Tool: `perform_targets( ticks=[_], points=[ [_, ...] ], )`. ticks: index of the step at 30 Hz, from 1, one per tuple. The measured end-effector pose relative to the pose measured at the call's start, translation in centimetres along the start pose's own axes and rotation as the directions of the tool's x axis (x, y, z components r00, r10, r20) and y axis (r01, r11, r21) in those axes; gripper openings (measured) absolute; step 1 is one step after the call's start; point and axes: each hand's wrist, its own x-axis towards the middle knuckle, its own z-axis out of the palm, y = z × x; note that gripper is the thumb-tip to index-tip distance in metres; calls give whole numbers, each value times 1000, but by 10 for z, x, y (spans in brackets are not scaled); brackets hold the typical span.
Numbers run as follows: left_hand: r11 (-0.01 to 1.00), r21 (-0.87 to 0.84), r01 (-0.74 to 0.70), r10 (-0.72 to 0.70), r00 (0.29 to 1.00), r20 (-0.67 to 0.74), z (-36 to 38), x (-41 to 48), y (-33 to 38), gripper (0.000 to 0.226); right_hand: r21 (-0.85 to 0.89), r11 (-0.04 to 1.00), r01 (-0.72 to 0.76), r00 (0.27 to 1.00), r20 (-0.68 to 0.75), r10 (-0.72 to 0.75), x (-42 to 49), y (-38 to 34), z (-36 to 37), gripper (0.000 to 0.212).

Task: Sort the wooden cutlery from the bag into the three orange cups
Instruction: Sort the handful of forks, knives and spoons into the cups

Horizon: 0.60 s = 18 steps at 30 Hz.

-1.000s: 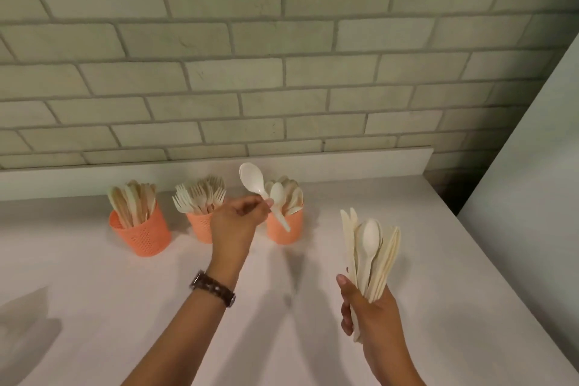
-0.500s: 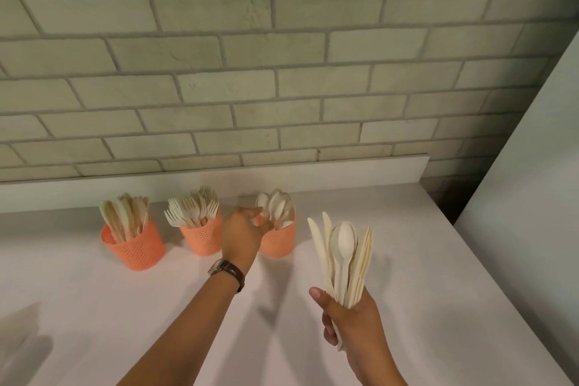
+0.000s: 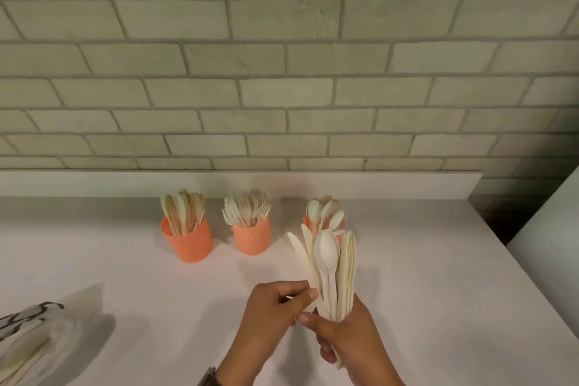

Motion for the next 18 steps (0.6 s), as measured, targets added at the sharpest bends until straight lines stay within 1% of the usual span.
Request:
perform_targets(
  ticks=[2, 4, 6, 8, 10, 12, 14, 16, 18],
  points=[
    [999, -35, 19, -20, 999, -33, -11, -2, -3, 22, -86, 995, 40, 999, 26, -38, 0, -1, 12, 38],
    [997, -68, 29, -32, 998, -52, -22, -7, -6, 17, -147, 986, 74, 996, 54, -66, -2, -3, 23, 36],
    [991, -127, 29, -37, 997, -60, -31, -11, -8, 6, -163, 983, 87, 994, 83, -75, -3, -6, 31, 33],
    [982, -185, 33, -49, 995, -86, -38, -13, -11, 7, -167, 981, 103, 990, 117, -84, -3, -8, 39, 32],
    [973, -226, 41, -67, 992, -110, -45, -14, -11, 5, -130, 985, 115, 983, 158, -94, -3, -10, 45, 34],
    [963, -263, 57, -90, 990, -113, -51, -13, -13, 8, -48, 994, 96, 980, 182, -86, -3, -10, 50, 39],
    [952, -303, 55, -88, 992, -96, -57, -11, -14, 10, 69, 996, 51, 982, 179, -63, -2, -9, 52, 47],
    [947, -318, 53, -80, 994, -72, -61, -11, -15, 11, 149, 988, 32, 984, 169, -58, -1, -8, 54, 53],
    [944, -324, 54, -77, 995, -59, -63, -11, -15, 12, 171, 985, 33, 984, 166, -62, -2, -7, 57, 48]
  ],
)
